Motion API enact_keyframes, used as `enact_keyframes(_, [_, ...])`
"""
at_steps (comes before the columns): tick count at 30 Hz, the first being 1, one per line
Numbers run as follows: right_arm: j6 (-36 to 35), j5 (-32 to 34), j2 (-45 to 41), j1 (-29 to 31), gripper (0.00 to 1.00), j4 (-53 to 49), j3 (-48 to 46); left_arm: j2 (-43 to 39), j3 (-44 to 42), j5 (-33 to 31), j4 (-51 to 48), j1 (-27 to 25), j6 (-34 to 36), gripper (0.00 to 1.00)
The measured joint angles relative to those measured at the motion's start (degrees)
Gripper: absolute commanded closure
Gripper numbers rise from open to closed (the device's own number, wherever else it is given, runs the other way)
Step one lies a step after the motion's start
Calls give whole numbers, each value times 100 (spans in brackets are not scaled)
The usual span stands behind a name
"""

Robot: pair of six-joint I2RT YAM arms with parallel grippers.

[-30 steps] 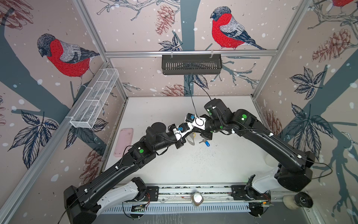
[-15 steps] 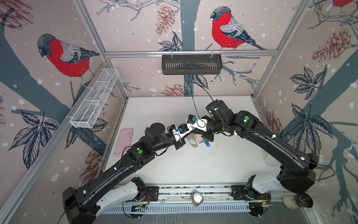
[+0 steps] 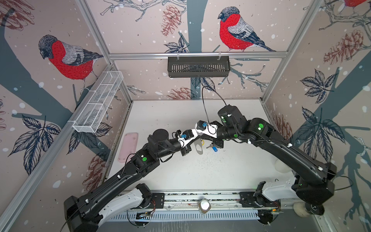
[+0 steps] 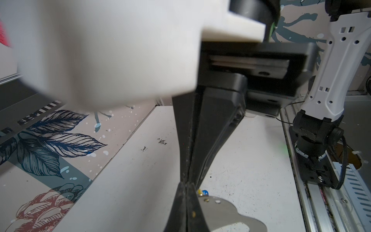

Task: Put the keys on the keyring

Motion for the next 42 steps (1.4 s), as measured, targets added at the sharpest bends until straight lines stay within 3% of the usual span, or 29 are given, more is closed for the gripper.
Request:
enact_keyframes(6, [376, 140, -529, -22, 63, 883, -765, 0, -531, -61, 697, 7, -407, 100])
enact_keyframes(16, [2140, 885, -2057, -42, 60, 3674, -3574, -74, -1438, -262, 2535, 7, -1226, 100])
enact_keyframes(24, [2559, 953, -1976, -55, 63, 4704, -3923, 66, -1464, -365, 3047, 7, -1353, 100])
enact_keyframes(42, [2511, 219, -1814, 26, 86, 4942, -3936, 129, -1473, -326, 3292, 9, -1484, 100])
